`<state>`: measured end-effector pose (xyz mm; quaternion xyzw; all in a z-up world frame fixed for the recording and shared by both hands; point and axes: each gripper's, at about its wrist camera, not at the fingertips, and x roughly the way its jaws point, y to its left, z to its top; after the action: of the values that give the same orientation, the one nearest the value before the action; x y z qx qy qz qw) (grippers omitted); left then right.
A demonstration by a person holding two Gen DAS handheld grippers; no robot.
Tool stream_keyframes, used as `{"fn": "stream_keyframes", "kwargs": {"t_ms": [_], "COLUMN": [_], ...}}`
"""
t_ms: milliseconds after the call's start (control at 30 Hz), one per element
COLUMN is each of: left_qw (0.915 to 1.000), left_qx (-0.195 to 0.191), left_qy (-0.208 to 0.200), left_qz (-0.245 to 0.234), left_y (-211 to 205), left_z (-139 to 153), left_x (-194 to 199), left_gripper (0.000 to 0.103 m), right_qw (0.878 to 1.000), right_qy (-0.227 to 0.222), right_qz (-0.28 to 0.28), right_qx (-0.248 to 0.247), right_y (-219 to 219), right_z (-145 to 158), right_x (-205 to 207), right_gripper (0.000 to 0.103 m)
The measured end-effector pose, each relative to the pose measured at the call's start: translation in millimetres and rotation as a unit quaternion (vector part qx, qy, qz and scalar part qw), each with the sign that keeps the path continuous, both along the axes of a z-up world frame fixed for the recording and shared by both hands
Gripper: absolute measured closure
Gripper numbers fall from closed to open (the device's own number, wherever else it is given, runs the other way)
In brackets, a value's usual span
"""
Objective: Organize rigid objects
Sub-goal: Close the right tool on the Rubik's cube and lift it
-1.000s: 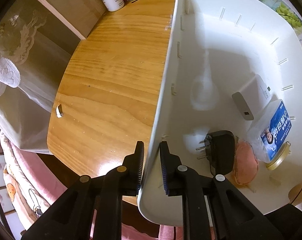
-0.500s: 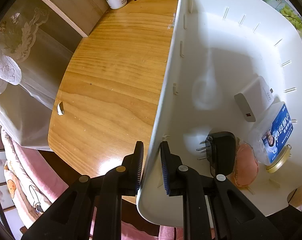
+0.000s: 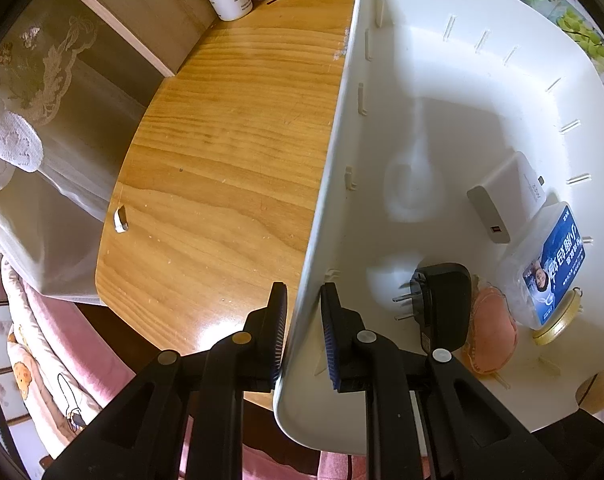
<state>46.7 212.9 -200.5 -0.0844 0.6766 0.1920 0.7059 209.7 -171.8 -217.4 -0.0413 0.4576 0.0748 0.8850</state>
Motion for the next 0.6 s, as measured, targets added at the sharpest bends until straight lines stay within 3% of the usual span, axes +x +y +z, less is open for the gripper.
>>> {"fn": "stream_keyframes", "kwargs": {"t_ms": [400, 433, 500, 600], "left_qw": [0.9999, 0.9998, 0.9998, 0.9996], "left_qx": [-0.002, -0.002, -0.004, -0.006], "left_qy": [-0.009, -0.01, -0.011, -0.014], "left_qz": [-0.013, -0.015, -0.018, -0.026], "left_y": [-3, -3, -3, -4], "left_z": [3, 3, 4, 4], "left_x": [-3, -4, -4, -5], "left_gripper": [0.085, 0.085, 0.085, 0.085], "right_qw": [1.0, 1.0, 1.0, 1.0], "right_qy": [-0.01, -0.015, -0.016, -0.017], "right_qz": [0.009, 0.008, 0.016, 0.014], "right_qx": [0.004, 0.004, 0.016, 0.007], "right_y": [3, 3, 4, 7], "right_z": [14, 17, 23, 28], "right_x": [-12, -14, -16, -19], "right_gripper": [0.04, 0.059, 0.079, 0.084]}}
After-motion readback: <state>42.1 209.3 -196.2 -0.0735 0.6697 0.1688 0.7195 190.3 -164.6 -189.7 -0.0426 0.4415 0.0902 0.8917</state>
